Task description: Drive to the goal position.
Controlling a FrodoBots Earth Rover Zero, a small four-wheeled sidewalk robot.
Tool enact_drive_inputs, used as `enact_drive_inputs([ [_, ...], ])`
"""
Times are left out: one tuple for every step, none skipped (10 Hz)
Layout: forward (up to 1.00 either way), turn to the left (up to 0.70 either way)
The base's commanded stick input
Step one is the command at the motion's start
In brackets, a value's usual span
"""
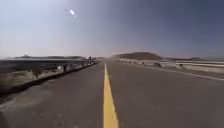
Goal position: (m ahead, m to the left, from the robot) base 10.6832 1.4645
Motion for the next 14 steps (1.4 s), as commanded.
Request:
enact_drive_inputs([
  [0.50, 0.00],
  [0.50, 0.50],
  [0.50, 0.50],
  [0.50, 0.00],
  [0.50, 0.00],
  [0.50, 0.00],
  [0.50, 0.00],
  [0.50, 0.00],
  [0.50, 0.00],
  [0.50, 0.00],
  [0.50, 0.00],
  [0.50, 0.00],
  [0.50, 0.00],
  [0.50, 0.00],
])
